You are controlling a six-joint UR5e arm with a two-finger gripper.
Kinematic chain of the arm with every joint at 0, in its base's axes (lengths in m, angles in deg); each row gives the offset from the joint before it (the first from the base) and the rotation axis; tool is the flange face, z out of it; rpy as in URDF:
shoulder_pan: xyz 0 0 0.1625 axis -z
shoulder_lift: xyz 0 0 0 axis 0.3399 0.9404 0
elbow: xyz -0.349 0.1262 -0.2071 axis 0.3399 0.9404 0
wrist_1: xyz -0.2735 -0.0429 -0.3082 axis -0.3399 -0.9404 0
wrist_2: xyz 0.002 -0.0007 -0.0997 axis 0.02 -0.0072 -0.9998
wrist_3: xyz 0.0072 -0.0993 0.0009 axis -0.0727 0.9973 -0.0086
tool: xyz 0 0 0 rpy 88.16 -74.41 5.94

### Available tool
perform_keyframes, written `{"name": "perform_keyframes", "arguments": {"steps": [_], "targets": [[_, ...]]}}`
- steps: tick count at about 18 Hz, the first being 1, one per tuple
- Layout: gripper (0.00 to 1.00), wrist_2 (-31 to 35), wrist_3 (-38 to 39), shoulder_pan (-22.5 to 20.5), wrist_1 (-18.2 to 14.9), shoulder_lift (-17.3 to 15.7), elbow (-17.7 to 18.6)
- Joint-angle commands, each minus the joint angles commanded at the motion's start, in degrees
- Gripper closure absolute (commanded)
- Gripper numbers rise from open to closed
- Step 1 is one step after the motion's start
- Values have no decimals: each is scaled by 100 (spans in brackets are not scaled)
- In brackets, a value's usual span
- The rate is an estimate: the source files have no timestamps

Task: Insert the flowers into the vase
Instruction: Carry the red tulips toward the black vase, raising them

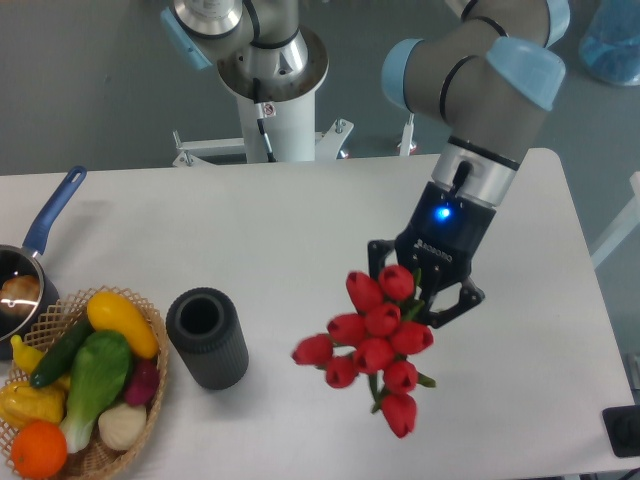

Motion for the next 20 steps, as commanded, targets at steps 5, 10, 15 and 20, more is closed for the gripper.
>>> {"name": "perform_keyframes", "arguments": {"steps": [5,10,15,20], "targets": [[100,-1099,44,79,0,0,105],[99,-1549,44,386,-9,-281,430],[97,-1916,35,606,0,-457,799],[97,-2261,0,633,0,-571,1204]]}}
